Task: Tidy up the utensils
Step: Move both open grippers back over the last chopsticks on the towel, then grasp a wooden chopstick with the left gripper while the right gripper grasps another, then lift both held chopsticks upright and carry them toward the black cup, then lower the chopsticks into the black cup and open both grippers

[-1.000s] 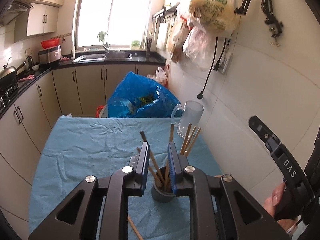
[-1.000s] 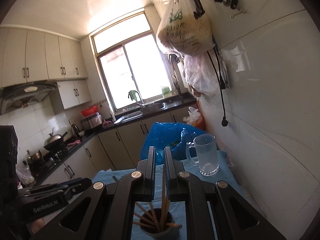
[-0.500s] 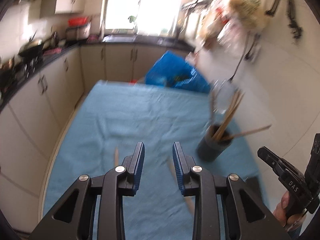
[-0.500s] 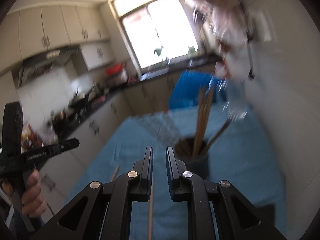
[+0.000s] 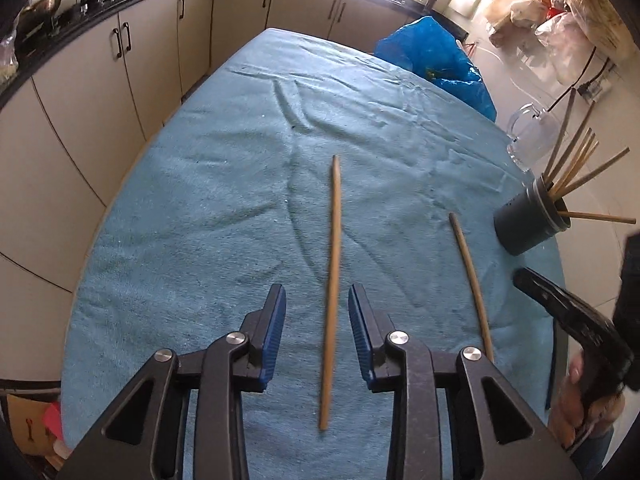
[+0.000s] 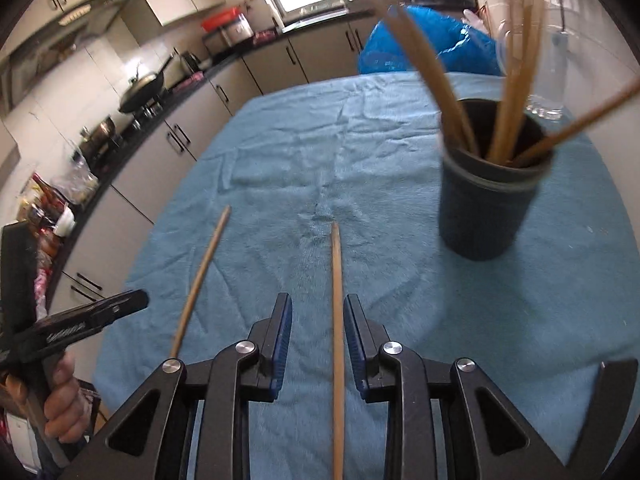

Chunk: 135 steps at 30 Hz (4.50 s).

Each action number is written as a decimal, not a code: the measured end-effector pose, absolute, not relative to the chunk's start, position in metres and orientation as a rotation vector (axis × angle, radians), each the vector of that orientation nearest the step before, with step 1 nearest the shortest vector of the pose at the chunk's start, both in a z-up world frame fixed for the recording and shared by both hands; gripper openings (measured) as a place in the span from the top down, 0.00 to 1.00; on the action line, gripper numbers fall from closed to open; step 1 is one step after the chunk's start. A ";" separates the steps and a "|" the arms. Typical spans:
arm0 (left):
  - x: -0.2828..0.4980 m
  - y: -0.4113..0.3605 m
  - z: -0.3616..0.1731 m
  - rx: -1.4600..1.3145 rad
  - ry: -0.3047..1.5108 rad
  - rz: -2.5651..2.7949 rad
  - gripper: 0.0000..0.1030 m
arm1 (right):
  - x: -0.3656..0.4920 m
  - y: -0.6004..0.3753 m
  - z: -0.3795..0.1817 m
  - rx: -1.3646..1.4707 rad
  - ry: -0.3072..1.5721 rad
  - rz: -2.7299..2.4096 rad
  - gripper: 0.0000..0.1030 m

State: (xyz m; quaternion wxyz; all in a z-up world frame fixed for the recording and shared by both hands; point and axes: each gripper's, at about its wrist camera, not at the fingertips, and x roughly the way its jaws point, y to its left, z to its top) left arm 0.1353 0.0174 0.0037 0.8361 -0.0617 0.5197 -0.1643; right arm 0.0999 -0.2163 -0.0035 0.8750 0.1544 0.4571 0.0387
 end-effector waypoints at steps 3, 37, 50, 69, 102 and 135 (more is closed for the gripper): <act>0.138 0.022 -0.001 -0.139 1.101 -0.356 0.65 | 0.124 -0.213 -0.016 0.309 1.009 0.047 0.72; 0.269 -0.069 -0.034 0.008 1.265 -0.339 0.81 | 0.113 -0.197 0.016 0.256 0.916 0.075 0.92; 0.191 -0.046 0.058 -0.066 0.982 -0.375 0.94 | 0.070 -0.204 0.066 0.294 0.706 0.093 0.92; 0.080 -0.038 0.149 -0.048 0.686 -0.470 0.94 | -0.006 -0.215 0.123 0.267 0.414 0.045 0.92; 0.061 -0.067 0.167 -0.012 0.658 -0.516 0.94 | -0.066 -0.277 0.155 0.378 0.260 -0.097 0.92; 0.080 -0.217 0.261 0.059 0.497 -0.639 0.94 | -0.058 -0.338 0.219 0.349 0.109 -0.212 0.92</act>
